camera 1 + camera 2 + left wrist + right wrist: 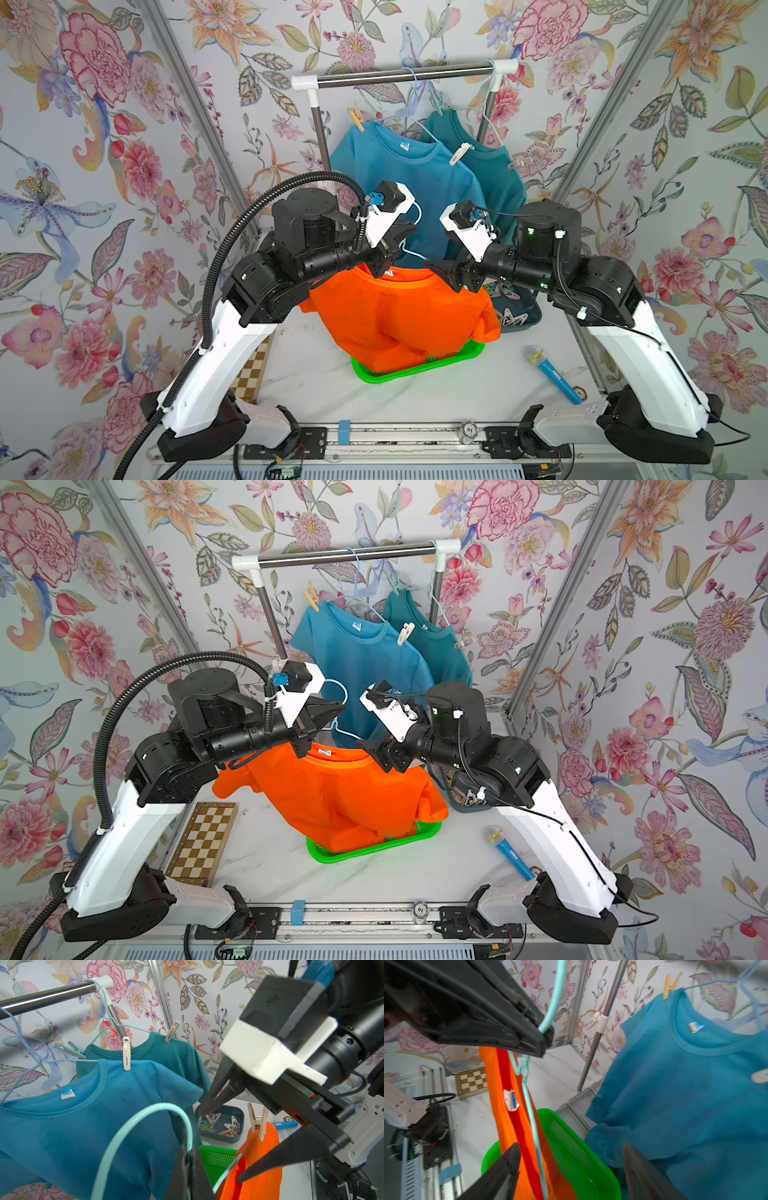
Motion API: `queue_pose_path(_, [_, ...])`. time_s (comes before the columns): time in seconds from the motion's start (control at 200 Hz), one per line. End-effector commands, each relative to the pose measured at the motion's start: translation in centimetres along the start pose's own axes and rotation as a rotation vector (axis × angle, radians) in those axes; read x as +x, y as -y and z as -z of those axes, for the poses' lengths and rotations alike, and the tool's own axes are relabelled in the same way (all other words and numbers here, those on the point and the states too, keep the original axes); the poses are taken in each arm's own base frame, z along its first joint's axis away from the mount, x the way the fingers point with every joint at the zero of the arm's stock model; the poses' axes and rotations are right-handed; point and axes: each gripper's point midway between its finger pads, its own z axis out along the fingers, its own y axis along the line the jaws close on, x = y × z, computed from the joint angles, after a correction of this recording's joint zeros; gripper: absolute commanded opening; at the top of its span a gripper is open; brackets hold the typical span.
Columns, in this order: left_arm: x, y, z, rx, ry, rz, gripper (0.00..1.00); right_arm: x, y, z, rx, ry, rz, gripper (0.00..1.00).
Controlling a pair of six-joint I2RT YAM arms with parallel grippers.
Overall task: Use clothespins to secure the t-shirt on both sides of the hanger
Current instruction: Hang the hanger on the clothesline.
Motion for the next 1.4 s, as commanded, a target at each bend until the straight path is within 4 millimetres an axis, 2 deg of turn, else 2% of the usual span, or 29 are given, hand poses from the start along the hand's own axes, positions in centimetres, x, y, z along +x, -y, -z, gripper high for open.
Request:
queue_pose_path(0.0, [0.2,0.7,-0.3,0.056,-0.009,-0.080,0.00,-0.9,-3.1,0.7,-0.201,0.042,-0.006,0.70])
queue_pose_path(0.15, [0.4,0.9,-0.7,0.085,-0.011,-0.130,0.00,-1.0,-3.1,0.3,-0.266,0.051,-0.047,0.63])
queue_pose_path(0.38, [-1.4,0.4,0.9,0.113,0.067,-0.177,0.00,-0.5,-2.1,0.2,-0.307,0.051,-0.106,0.59])
queue_pose_path(0.606, [-2.2,-0.4,1.8,0.157,0.126,-0.156,0.00,0.5,-2.8,-0.6,-0.350,0.025,-0.133,0.57])
queue_pose_path(0.861, [-2.9,1.0,2.5,0.277,0.187,-0.148,0.00,1.5,-2.4,-2.4,-0.344,-0.018,-0.149,0.49])
queue_pose_path(0.936, [-3.0,1.1,2.8,0.282,0.193,-0.150,0.00,1.8,-2.2,-2.8,-0.340,-0.028,-0.153,0.43])
queue_pose_path(0.986, [-3.0,0.7,3.1,0.267,0.194,-0.155,0.00,1.9,-2.2,-2.9,-0.338,-0.032,-0.157,0.40])
queue_pose_path(1.221, [-3.0,-2.2,4.2,0.226,0.218,-0.124,0.00,2.8,-1.9,-2.5,-0.297,-0.048,-0.161,0.40])
queue_pose_path(1.301, [-2.9,-2.6,4.0,0.240,0.229,-0.109,0.00,2.4,-2.1,-2.3,-0.295,-0.029,-0.167,0.29])
queue_pose_path(1.361, [-3.1,-2.6,3.7,0.258,0.243,-0.087,0.00,1.8,-2.6,-2.3,-0.304,-0.007,-0.161,0.14])
queue_pose_path(1.396, [-3.1,-2.5,3.5,0.270,0.253,-0.074,0.00,1.3,-3.1,-2.4,-0.307,0.009,-0.151,0.02])
